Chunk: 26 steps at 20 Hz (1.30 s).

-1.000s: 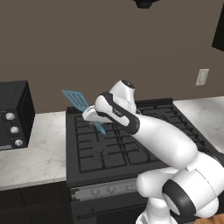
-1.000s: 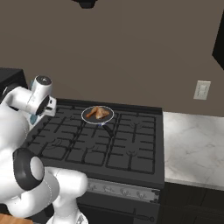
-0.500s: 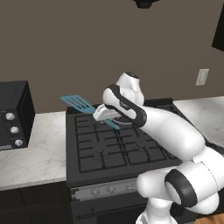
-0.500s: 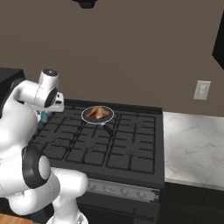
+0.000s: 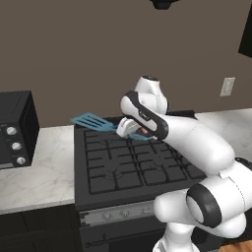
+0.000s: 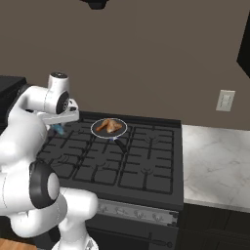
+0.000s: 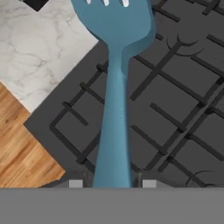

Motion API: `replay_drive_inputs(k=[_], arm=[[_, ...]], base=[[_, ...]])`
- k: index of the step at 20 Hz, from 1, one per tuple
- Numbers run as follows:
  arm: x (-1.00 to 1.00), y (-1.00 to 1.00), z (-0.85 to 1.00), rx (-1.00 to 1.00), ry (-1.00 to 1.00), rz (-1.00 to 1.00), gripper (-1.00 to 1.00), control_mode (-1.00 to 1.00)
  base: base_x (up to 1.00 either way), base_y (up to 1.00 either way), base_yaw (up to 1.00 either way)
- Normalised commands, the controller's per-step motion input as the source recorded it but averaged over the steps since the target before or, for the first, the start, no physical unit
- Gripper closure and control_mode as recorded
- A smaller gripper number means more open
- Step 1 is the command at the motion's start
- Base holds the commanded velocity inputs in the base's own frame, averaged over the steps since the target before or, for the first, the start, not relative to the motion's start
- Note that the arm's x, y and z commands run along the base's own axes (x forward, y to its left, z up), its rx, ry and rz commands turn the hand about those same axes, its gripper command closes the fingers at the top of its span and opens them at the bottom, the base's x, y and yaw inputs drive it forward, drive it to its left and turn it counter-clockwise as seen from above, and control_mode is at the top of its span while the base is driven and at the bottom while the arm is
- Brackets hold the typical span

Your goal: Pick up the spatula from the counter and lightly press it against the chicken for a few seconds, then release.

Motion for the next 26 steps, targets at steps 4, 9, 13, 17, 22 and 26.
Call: replay_drive_inputs(k=[4, 9, 13, 17, 22, 26], arm=[[-0.14, -0.50, -0.05, 0.00, -0.16, 0.21, 1.00, -1.00], [-0.22, -0.54, -0.03, 0.00, -0.23, 0.22, 1.00, -1.00], [-0.16, -0.53, 0.00, -0.01, -0.17, 0.16, 1.00, -1.00], [-0.01, -0.61, 0.00, 0.00, -0.07, 0.14, 1.00, -1.00], [0.05, -0.60, 0.01, 0.00, -0.01, 0.08, 1.00, -1.00], [0.18, -0.63, 0.00, 0.00, 0.00, 0.07, 1.00, -1.00]], base=[[0.00, 0.00, 0.00], [0.00, 0.00, 0.00], [0.00, 0.00, 0.00], [0.00, 0.00, 0.00], [0.00, 0.00, 0.00], [0.00, 0.00, 0.00]])
